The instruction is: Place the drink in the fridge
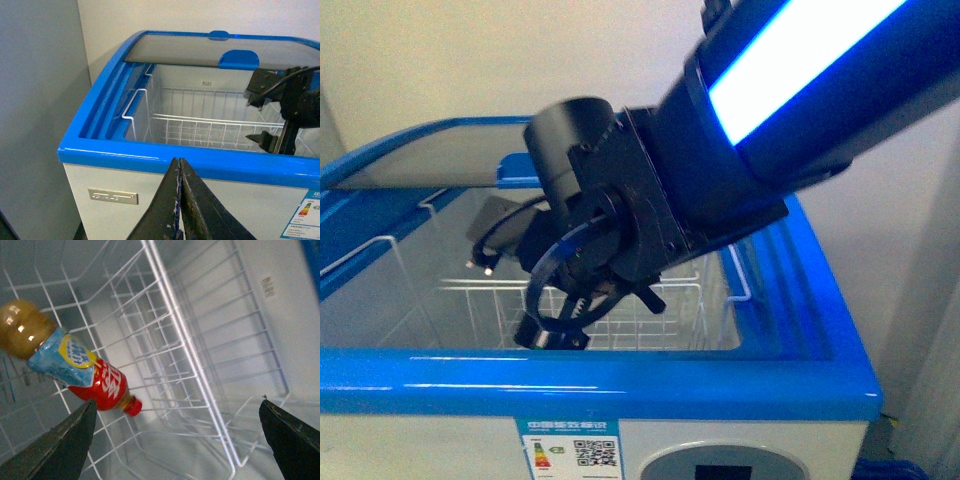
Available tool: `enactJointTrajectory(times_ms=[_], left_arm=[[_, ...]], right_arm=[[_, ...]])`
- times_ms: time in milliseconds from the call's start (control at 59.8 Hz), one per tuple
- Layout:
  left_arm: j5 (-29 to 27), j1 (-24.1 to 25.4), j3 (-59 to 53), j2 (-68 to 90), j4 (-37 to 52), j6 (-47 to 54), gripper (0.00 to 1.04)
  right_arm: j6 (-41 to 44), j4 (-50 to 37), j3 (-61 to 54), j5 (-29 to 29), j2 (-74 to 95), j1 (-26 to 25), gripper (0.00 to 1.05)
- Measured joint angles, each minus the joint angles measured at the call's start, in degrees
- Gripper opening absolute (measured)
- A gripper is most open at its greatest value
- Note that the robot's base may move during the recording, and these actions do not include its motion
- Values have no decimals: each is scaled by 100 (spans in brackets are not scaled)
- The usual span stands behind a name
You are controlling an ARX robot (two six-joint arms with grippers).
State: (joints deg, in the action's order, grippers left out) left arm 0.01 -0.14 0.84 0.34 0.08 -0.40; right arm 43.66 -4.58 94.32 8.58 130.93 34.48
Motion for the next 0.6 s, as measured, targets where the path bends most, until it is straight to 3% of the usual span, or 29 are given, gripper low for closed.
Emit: enactJointTrajectory(times_ms=[184,351,603], left_arm=[[0,0,0,2,0,4,3],[-2,0,0,2,0,9,3],[-2,0,0,2,0,11,3]], right_arm=[[-634,-83,-968,-446,-1204,-166,97],[-1952,-39,-2297,-643,-3064,-728,97],[-4321,629,-4299,1106,-5825,-1696,97]])
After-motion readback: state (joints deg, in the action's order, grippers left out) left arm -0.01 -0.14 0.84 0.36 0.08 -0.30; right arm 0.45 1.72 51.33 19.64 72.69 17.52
